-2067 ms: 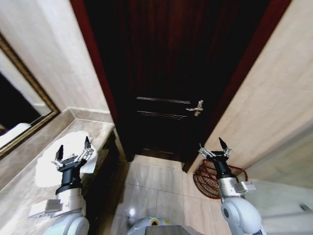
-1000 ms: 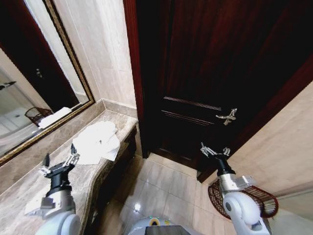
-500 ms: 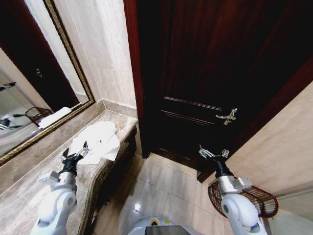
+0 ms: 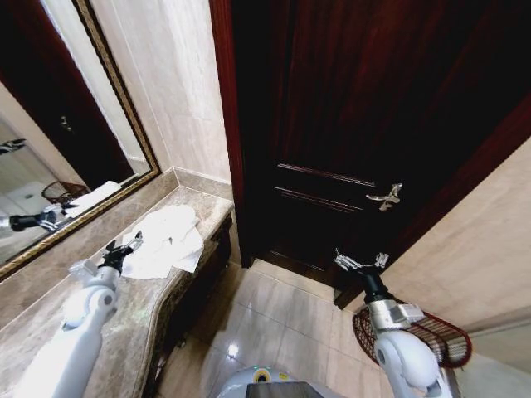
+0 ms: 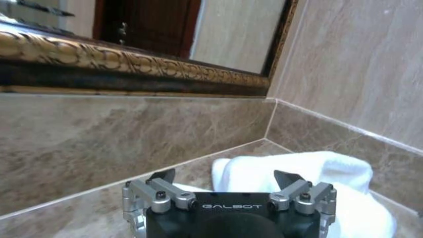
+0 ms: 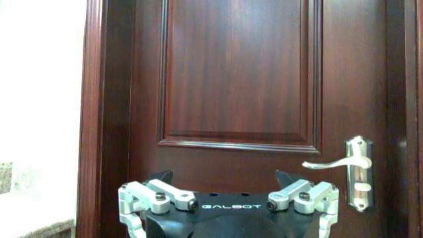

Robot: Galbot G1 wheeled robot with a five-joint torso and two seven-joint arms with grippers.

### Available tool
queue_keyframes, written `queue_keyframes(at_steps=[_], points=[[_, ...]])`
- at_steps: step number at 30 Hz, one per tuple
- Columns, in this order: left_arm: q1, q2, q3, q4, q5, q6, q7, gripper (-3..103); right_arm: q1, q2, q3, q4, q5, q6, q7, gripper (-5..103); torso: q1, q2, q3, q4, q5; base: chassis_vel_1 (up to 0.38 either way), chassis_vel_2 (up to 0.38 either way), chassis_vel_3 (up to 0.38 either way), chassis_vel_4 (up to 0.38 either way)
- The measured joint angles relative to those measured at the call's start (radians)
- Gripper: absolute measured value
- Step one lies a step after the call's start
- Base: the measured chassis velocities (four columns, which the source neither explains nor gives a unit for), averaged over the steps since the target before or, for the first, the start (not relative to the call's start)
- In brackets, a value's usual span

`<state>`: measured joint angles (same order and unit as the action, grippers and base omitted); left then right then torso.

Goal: Discard the used towel into the hamper.

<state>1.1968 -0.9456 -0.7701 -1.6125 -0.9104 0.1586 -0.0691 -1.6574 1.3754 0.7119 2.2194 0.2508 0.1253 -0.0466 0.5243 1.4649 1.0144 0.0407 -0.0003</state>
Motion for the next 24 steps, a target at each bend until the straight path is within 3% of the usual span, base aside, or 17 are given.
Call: queue_keyframes(at_steps=[9,12,20,24], points=[[-0.103,0.027,0.075,0.045,-0.054,0.028,0.014,100,0.007,0.018,-0.002,0.006,-0.012,0.003,-0.007,100,0.000,0.000,0.000,-0.0001,0.0005,0.000,0.000,0.000,0.000],[-0.160,0.033,0.138,0.098,-0.057,0.037,0.020,100,0.007,0.014,0.002,0.009,-0.007,0.002,-0.004,100,0.000,0.000,0.000,-0.0003,0.0004,0.000,0.000,0.000,0.000],[-0.198,0.045,0.221,0.165,0.064,0.062,0.073,100,0.001,0.001,0.020,0.016,0.009,0.000,-0.002,100,0.000,0.000,0.000,0.0000,0.0008,0.000,0.000,0.000,0.000],[-0.210,0.056,0.250,0.156,0.063,0.073,0.037,96,0.002,0.000,0.022,0.015,0.016,0.001,-0.003,100,0.000,0.000,0.000,-0.0001,0.0004,0.000,0.000,0.000,0.000]])
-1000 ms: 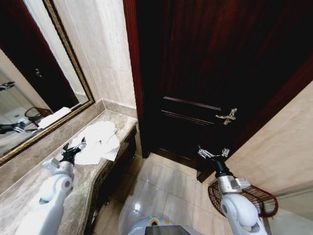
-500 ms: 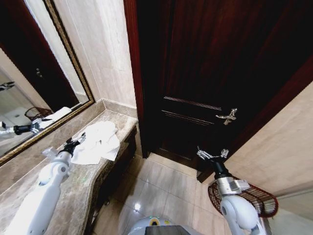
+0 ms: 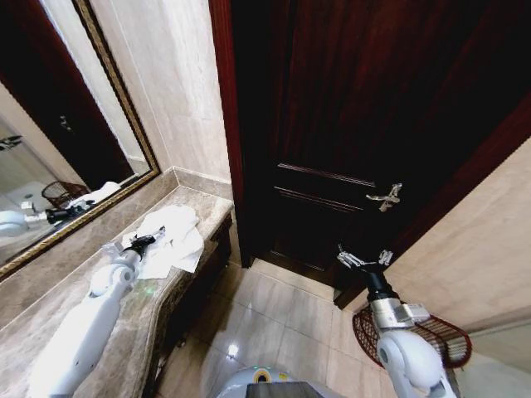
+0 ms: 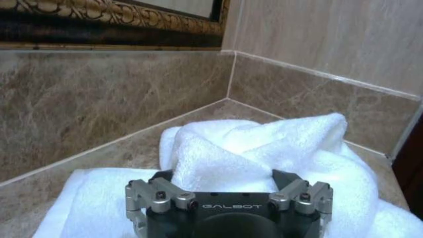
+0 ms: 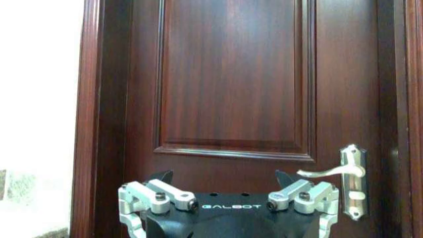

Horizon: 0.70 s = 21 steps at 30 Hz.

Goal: Discard the used towel into the hamper.

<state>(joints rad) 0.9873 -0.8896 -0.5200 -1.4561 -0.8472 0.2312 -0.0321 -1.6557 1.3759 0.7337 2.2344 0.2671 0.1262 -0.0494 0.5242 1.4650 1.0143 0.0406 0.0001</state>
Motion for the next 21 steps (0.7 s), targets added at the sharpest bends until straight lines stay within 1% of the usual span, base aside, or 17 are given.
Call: queue_keyframes(at_steps=[1,4,6,7,8,9,11,12,13,14,16,17,18,19,20,21], points=[[0.000,0.000,0.000,0.000,0.000,0.000,0.000,96,0.000,0.000,0.000,0.000,0.000,0.000,0.000,100,0.000,0.000,0.000,0.0000,0.0000,0.000,0.000,0.000,0.000],[0.010,0.004,0.008,-0.032,-0.031,0.007,-0.006,80,0.001,0.006,0.000,0.000,0.003,0.001,0.000,100,0.000,0.000,0.000,0.0000,0.0000,0.000,0.000,0.000,0.000],[0.014,0.004,0.009,-0.038,-0.034,0.006,-0.006,80,0.001,0.009,0.000,-0.001,0.003,0.002,0.000,100,0.000,0.000,0.000,0.0000,-0.0001,0.000,0.000,0.000,0.000],[0.017,0.002,0.009,-0.044,-0.036,0.004,-0.006,75,0.000,0.011,0.000,-0.001,0.004,0.003,-0.001,100,0.000,0.000,0.000,0.0000,0.0000,0.000,0.000,0.000,0.000],[0.026,-0.003,0.007,-0.055,-0.042,-0.005,-0.006,70,-0.003,0.016,0.000,-0.001,0.004,0.007,-0.001,100,0.000,0.000,0.000,0.0000,-0.0002,0.000,0.000,0.000,0.000],[0.026,-0.003,0.007,-0.055,-0.042,-0.005,-0.006,70,-0.003,0.016,0.000,-0.001,0.004,0.007,-0.001,100,0.000,0.000,0.000,0.0000,-0.0002,0.000,0.000,0.000,0.000],[0.039,-0.007,-0.003,-0.070,-0.054,-0.017,-0.006,58,-0.008,0.022,0.000,-0.001,0.005,0.012,-0.003,100,0.000,0.000,0.000,-0.0001,-0.0002,0.000,0.000,0.000,0.000],[0.048,-0.011,-0.009,-0.079,-0.072,-0.037,-0.007,53,-0.013,0.022,0.000,0.000,0.009,0.015,-0.002,100,0.000,0.000,0.000,0.0000,0.0001,0.000,0.000,0.000,0.000],[0.048,-0.011,-0.009,-0.079,-0.072,-0.037,-0.007,53,-0.013,0.022,0.000,0.000,0.009,0.015,-0.002,100,0.000,0.000,0.000,0.0000,0.0001,0.000,0.000,0.000,0.000],[0.051,-0.014,-0.012,-0.083,-0.082,-0.047,-0.008,47,-0.017,0.021,0.001,0.003,0.013,0.016,0.001,100,0.000,0.000,0.000,0.0001,0.0001,0.000,0.000,0.000,0.000],[0.054,-0.017,-0.017,-0.085,-0.089,-0.055,-0.009,47,-0.019,0.019,0.003,0.008,0.018,0.015,0.005,100,0.000,0.000,0.000,0.0000,0.0000,0.000,0.000,0.000,0.000],[0.060,-0.020,-0.023,-0.087,-0.095,-0.068,-0.008,42,-0.020,0.012,0.008,0.014,0.029,0.013,0.016,100,0.000,0.000,0.000,-0.0001,-0.0001,0.000,0.000,0.000,0.000],[0.069,-0.023,-0.030,-0.088,-0.097,-0.082,-0.001,32,-0.018,0.005,0.013,0.019,0.040,0.010,0.024,100,0.000,0.000,0.000,-0.0001,-0.0001,0.000,0.000,0.000,0.000],[0.073,-0.024,-0.033,-0.088,-0.097,-0.090,0.001,32,-0.017,0.004,0.016,0.022,0.044,0.009,0.024,100,0.000,0.000,0.000,0.0000,-0.0001,0.000,0.000,0.000,0.000],[0.076,-0.026,-0.038,-0.088,-0.098,-0.099,0.004,26,-0.017,0.004,0.016,0.026,0.047,0.008,0.020,100,0.000,0.000,0.000,0.0001,-0.0001,0.000,0.000,0.000,0.000],[0.076,-0.026,-0.038,-0.088,-0.098,-0.099,0.004,26,-0.017,0.004,0.016,0.026,0.047,0.008,0.020,100,0.000,0.000,0.000,0.0001,-0.0001,0.000,0.000,0.000,0.000]])
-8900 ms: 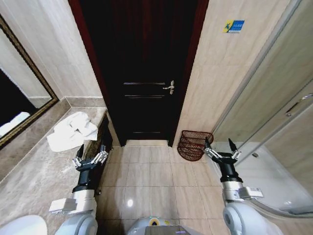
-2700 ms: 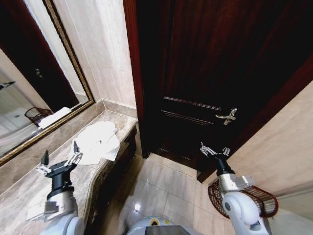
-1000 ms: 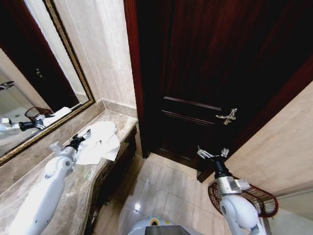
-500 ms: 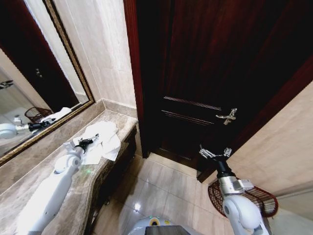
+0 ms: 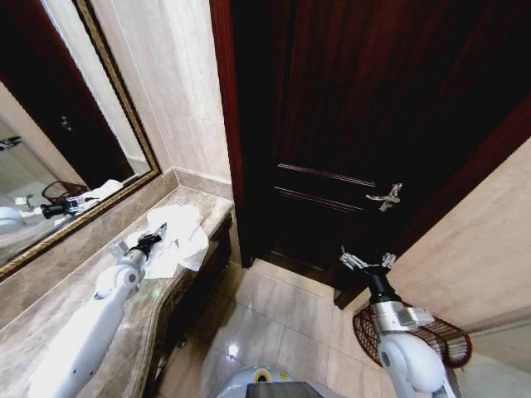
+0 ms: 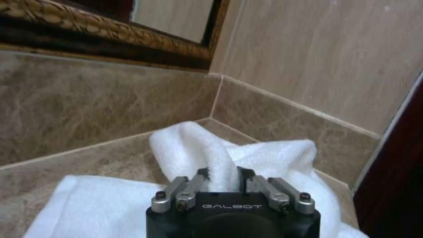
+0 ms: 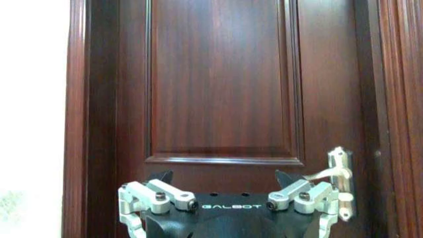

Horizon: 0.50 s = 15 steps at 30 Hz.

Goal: Discard the used towel into the hamper.

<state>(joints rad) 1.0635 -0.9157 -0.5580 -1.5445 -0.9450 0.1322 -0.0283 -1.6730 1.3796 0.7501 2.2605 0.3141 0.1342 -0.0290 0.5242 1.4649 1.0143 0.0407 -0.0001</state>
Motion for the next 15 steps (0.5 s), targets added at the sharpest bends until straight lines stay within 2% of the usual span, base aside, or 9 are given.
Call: queue_keyframes(at_steps=[1,2,3,4,6,15], points=[[0.004,-0.003,-0.007,-0.001,0.000,-0.006,0.002,20,-0.003,0.004,-0.003,0.006,0.001,-0.001,-0.006,100,0.000,0.000,0.000,-0.0001,0.0001,0.000,0.000,0.000,0.000],[0.005,-0.004,-0.009,-0.001,0.000,-0.008,0.003,20,-0.004,0.006,-0.005,0.009,0.001,-0.001,-0.008,100,0.000,0.000,0.000,-0.0001,0.0000,0.000,0.000,0.000,0.000],[0.010,-0.008,-0.015,-0.003,0.000,-0.011,0.004,10,-0.008,0.015,-0.013,0.018,-0.004,-0.002,-0.015,100,0.000,0.000,0.000,-0.0001,0.0001,0.000,0.000,0.000,0.000],[0.010,-0.008,-0.015,-0.003,0.000,-0.011,0.004,10,-0.008,0.015,-0.013,0.018,-0.004,-0.002,-0.015,100,0.000,0.000,0.000,-0.0001,0.0001,0.000,0.000,0.000,0.000],[0.019,-0.013,-0.022,-0.008,0.000,-0.013,0.008,2,-0.013,0.024,-0.021,0.027,-0.010,-0.002,-0.020,100,0.000,0.000,0.000,-0.0002,0.0000,0.000,0.000,0.000,0.000],[0.047,-0.016,-0.051,-0.020,-0.002,-0.040,0.034,2,-0.017,0.028,-0.018,0.031,-0.005,0.001,-0.020,100,0.000,0.000,0.000,-0.0001,0.0000,0.000,0.000,0.000,0.000]])
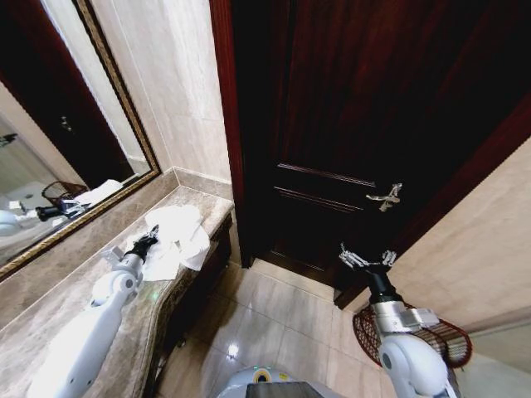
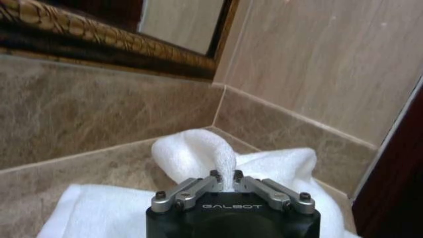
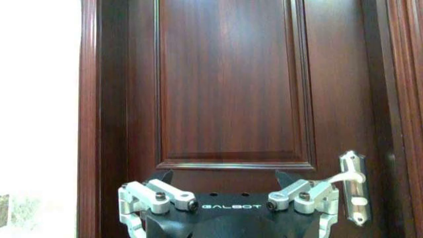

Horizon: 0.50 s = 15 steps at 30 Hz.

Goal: Discard the used towel into the hamper.

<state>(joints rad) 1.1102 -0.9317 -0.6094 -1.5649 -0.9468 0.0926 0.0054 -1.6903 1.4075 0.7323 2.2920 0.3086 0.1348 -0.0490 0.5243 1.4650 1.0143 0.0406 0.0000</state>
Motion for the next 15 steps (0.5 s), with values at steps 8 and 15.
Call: queue_keyframes(at_steps=[8,15], points=[[0.036,-0.010,-0.047,-0.028,-0.006,-0.110,0.069,2,0.009,0.034,-0.029,0.014,-0.015,-0.003,0.000,98,0.000,0.000,0.000,0.0000,0.0001,0.000,0.000,0.000,0.000],[0.066,-0.011,-0.084,-0.063,-0.005,-0.197,0.121,2,0.008,0.031,-0.005,0.018,0.011,-0.004,-0.001,99,0.000,0.000,0.000,0.0000,0.0002,0.000,0.000,0.000,0.000]])
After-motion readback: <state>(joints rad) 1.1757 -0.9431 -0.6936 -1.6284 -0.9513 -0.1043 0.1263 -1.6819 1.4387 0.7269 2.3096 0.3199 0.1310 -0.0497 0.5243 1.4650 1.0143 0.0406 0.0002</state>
